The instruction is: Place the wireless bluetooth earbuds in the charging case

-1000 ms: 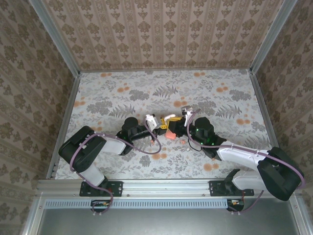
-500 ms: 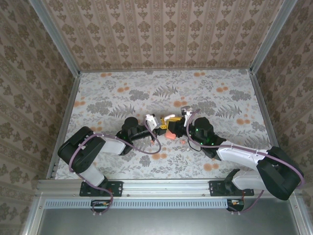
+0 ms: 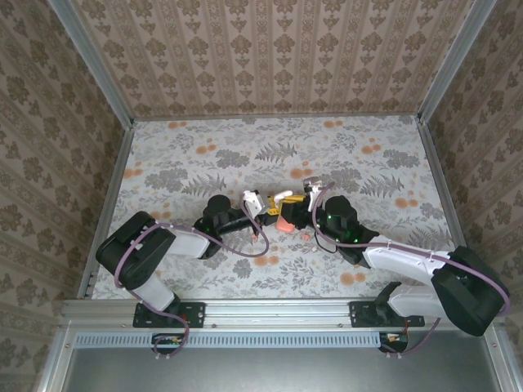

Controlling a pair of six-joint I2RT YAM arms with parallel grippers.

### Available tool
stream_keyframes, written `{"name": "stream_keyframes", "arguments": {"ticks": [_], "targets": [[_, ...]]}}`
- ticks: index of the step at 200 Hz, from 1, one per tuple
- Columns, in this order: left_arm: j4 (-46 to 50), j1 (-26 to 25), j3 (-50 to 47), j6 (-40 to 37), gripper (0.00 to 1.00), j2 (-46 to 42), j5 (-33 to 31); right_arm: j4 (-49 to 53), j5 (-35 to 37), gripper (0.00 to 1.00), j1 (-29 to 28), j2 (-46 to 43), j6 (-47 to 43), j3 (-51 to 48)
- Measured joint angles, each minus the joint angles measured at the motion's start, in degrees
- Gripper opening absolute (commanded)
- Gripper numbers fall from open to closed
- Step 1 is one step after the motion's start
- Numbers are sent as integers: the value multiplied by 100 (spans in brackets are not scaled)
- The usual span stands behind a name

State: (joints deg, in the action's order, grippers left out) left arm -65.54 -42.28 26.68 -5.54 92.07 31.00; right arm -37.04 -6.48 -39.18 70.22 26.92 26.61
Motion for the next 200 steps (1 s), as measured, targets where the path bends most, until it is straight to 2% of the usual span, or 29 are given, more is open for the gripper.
{"name": "stream_keyframes", "arguments": {"ticks": [63,96,163,200], "targets": [[17,-2,0,0,5,-11,-2,57,4,40,0,-61,0,0],[-28,-2,0,-2,5,-72,4,472,26,43,2,-426,0,0],[-87,-2,-317,-7,5,-254,-22,2354,-118,45,269,-1644,28,308],[-13,-9,-643,-68,5,-527,-87,3816,-310,45,354,-1873,-26,804]]}}
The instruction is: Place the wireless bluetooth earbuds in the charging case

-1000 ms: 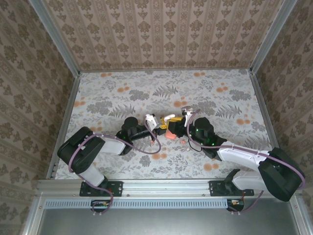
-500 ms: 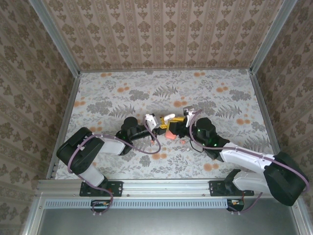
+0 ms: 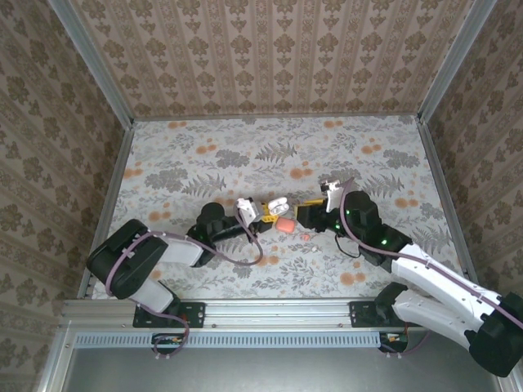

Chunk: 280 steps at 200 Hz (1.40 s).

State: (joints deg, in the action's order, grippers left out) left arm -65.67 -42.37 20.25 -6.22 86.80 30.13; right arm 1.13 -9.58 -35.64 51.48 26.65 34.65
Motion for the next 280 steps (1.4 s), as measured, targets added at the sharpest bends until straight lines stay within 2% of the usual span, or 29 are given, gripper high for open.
{"name": "stream_keyframes", "arguments": {"ticks": [58,95,144,181,237,280], "targets": [[457,-70,-490,-94,5,-863,-284,2498,-149,45,61,280,-507,1073],[1316,-98,-581,-278,5,-1681,-538,3987,-155,45,63,1060,-1051,1823],[2660,-214,-647,-564,5,-2852,-793,5167,-76,44,90,2173,-1596,2789],[3305,-225,-828,-708,5,-3512,-1003,5794,319,44,11,3095,-1869,3370],[3777,-232,-940,-754,5,-3849,-1217,6196,629,46,-420,4376,-2238,3399],[3960,-262,-946,-758,5,-4006,-1309,6225,813,47,-516,5082,-2562,3399]]}}
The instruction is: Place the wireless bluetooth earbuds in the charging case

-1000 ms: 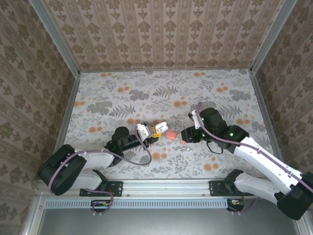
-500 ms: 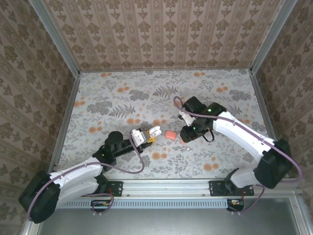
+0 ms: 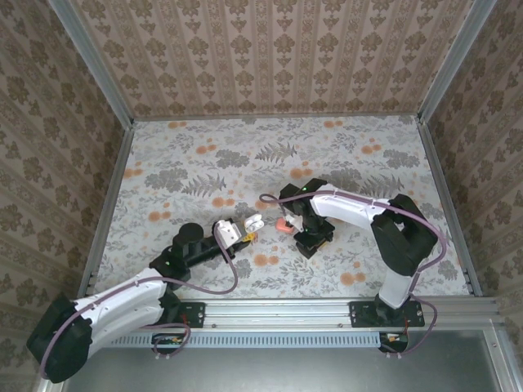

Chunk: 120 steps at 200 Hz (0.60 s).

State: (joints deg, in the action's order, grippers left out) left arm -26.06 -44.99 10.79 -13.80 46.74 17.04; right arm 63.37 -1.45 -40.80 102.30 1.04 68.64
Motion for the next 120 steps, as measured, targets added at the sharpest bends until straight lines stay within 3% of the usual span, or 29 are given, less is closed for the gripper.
{"name": "stream_keyframes", "arguments": {"ticks": [120], "targets": [[81,0,-33,2,5,-74,-87,-533,693,43,238,592,28,39]]}}
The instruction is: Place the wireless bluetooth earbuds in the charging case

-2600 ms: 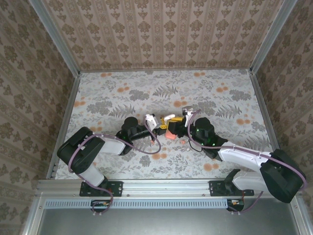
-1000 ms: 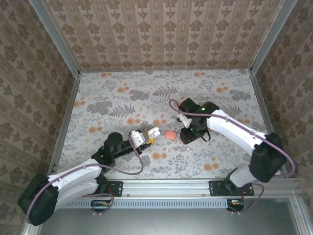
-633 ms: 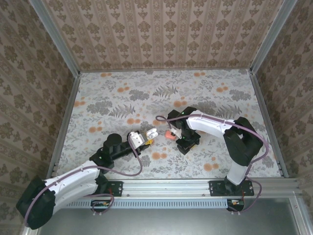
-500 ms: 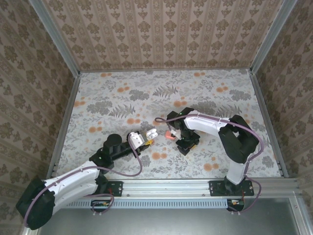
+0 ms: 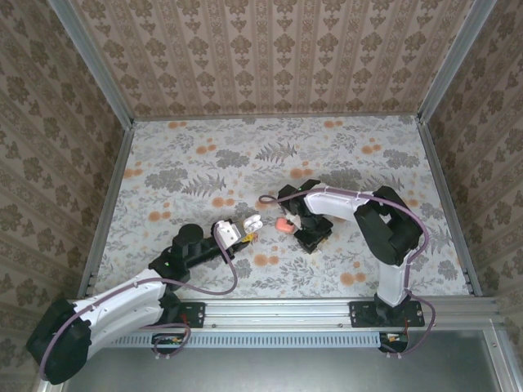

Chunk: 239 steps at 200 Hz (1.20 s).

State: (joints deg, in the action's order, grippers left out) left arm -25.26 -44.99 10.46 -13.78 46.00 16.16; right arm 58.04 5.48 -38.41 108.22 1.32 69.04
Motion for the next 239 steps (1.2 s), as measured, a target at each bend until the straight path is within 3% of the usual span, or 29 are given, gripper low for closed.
{"name": "stream_keyframes", "arguments": {"ticks": [81,120,162,239], "targets": [[0,-4,0,0,5,0,-66,-94,59,44,546,-365,713,129],[0,-4,0,0,5,0,-83,94,-203,46,909,-1139,1943,116],[0,-4,0,-4,5,0,-81,-225,-776,46,1303,-1910,3423,-846],[0,-4,2,-114,5,2,-72,-1082,-1307,46,1241,-1622,4454,-1329]]}}
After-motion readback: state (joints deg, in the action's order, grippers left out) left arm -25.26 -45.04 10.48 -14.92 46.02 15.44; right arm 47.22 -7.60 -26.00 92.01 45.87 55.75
